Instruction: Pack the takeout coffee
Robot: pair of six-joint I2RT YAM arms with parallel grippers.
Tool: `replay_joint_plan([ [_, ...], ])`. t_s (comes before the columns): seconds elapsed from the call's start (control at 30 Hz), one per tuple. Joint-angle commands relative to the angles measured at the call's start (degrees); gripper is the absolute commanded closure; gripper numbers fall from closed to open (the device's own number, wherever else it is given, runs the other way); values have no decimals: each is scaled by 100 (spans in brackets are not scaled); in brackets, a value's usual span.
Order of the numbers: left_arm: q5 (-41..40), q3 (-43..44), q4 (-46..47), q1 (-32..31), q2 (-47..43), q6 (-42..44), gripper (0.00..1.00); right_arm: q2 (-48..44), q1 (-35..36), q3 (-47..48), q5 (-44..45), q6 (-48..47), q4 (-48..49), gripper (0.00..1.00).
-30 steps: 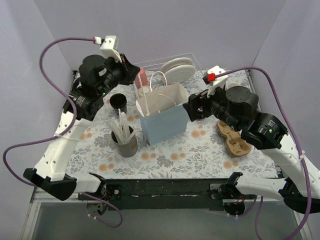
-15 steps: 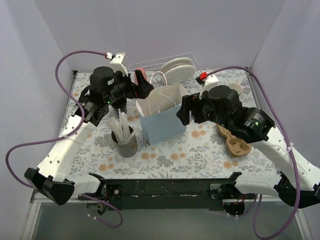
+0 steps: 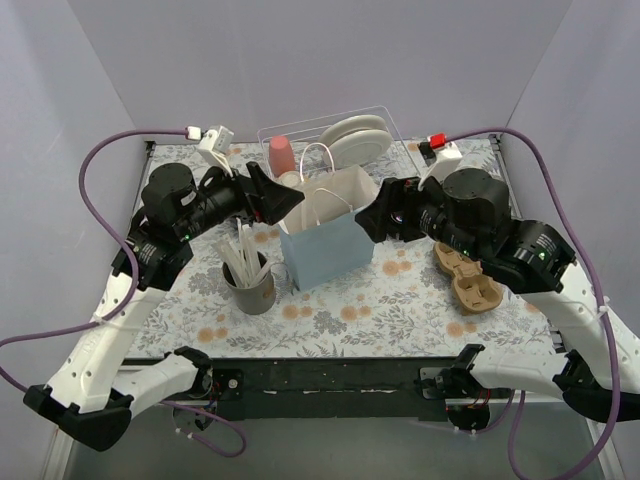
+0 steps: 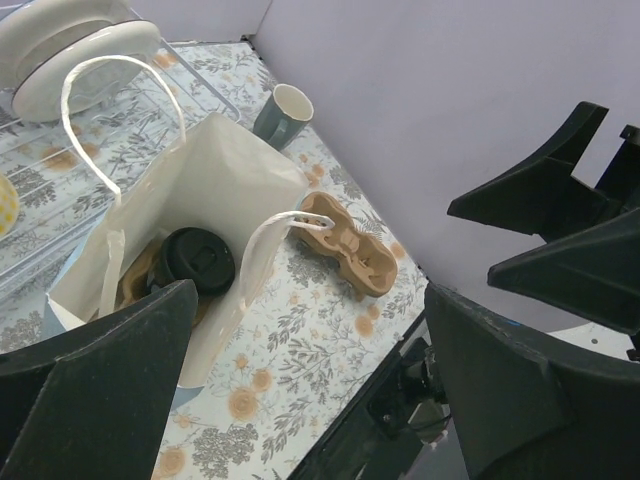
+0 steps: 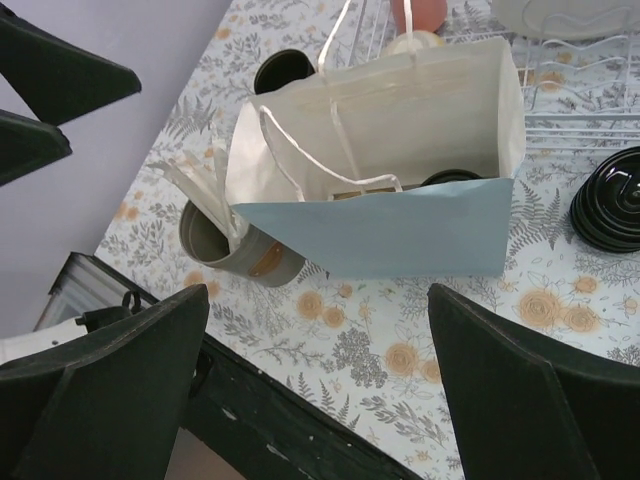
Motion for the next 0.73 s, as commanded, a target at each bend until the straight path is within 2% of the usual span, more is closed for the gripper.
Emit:
replay_joint_plan([
  [0.0,205,-185,271,17,-152,-221,2,-102,16,286,353,14,331,2],
  [0.7,416,-282,165,17,-460,16,2,-155,16,-30,661,296,524,2],
])
